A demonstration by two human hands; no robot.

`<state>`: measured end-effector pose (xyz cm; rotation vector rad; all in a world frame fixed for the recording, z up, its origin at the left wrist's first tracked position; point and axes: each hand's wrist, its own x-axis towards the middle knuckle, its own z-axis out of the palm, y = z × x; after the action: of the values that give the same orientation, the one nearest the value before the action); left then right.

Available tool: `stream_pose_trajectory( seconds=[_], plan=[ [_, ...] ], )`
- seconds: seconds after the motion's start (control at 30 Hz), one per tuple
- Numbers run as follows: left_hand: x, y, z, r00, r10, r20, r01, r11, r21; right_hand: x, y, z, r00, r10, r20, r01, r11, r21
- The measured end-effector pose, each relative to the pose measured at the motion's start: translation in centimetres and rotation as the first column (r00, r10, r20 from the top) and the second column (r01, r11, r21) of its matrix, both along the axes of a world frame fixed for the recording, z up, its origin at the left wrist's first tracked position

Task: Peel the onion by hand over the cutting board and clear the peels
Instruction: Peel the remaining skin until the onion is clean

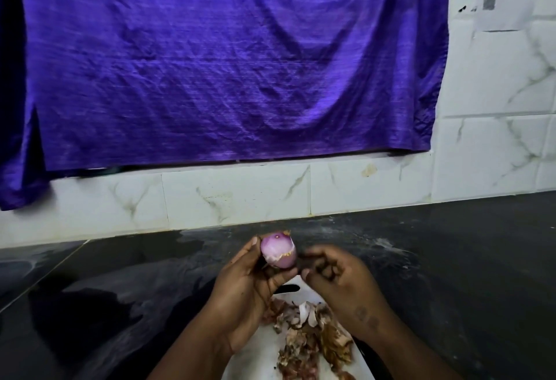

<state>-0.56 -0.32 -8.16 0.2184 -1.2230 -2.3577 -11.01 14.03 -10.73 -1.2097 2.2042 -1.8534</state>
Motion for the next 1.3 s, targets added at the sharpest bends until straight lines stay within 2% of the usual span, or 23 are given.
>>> stream_pose_trajectory(
  seconds=[0.03,0.1,0.2,0.3,0.43,0.57,0.63,0.73,0.83,0.97,1.2,1.3],
  plan=[
    [0.0,0.1,-0.1,0.999,-0.016,0.037,0.017,1.000,-0.004,0.1,0.1,0.3,0.996,0.048,0.078,-0.041,0.995,-0.088],
    [0.0,0.3,-0.2,0.993,-0.055,0.102,0.056,0.998,-0.009,0.3,0.3,0.7,0.979,0.168,0.114,-0.145,0.972,-0.184],
    [0.3,0.5,-0.3,0.982,-0.112,0.153,0.118,0.993,-0.032,0.3,0.3,0.7,0.963,0.265,0.056,-0.253,0.953,-0.165],
    [0.5,0.6,-0.2,0.975,-0.143,0.169,0.159,0.984,-0.085,0.3,0.2,0.5,0.968,0.251,0.015,-0.247,0.959,-0.136],
    [0.4,0.7,-0.1,0.969,-0.103,0.224,0.150,0.967,-0.206,0.5,0.0,0.4,0.951,0.293,0.098,-0.265,0.937,-0.227],
    [0.5,0.7,0.0,0.957,-0.047,0.285,0.146,0.929,-0.340,0.1,-0.2,0.4,0.946,0.263,0.192,-0.198,0.933,-0.302],
    [0.5,0.7,0.0,0.972,0.052,0.230,0.061,0.886,-0.460,-0.1,-0.1,0.5,0.929,0.268,0.253,-0.168,0.919,-0.356],
    [0.7,0.7,0.0,0.966,0.253,-0.049,-0.221,0.713,-0.666,0.0,0.1,0.9,0.916,0.253,0.313,-0.125,0.918,-0.377],
    [1.0,0.6,0.0,0.950,0.235,-0.206,-0.303,0.522,-0.798,0.0,0.1,0.9,0.920,0.243,0.307,-0.127,0.927,-0.354],
    [1.0,0.3,-0.2,0.952,0.196,-0.235,-0.294,0.378,-0.878,0.0,0.1,0.7,0.922,0.255,0.290,-0.154,0.932,-0.328],
    [0.8,0.0,-0.3,0.948,0.220,-0.231,-0.302,0.390,-0.870,-0.1,0.1,0.6,0.917,0.298,0.265,-0.220,0.932,-0.286],
    [0.6,-0.2,-0.6,0.946,0.230,-0.229,-0.300,0.352,-0.886,-0.3,0.1,0.4,0.908,0.318,0.272,-0.238,0.927,-0.289]
  ],
)
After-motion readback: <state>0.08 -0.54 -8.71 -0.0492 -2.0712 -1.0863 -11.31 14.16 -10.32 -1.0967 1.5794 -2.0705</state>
